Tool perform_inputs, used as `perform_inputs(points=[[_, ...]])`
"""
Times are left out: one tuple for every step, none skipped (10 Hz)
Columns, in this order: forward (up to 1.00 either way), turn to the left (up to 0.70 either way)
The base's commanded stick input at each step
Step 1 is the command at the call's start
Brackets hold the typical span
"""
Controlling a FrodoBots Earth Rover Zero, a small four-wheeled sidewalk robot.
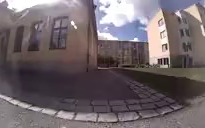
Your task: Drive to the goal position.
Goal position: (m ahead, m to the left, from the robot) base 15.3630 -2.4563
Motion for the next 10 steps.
perform_inputs(points=[[0.85, 0.00], [0.85, 0.00], [0.85, 0.00], [0.85, 0.00], [0.85, 0.00], [0.85, 0.00], [0.85, 0.00], [0.85, 0.00], [0.85, 0.00], [0.85, 0.00]])
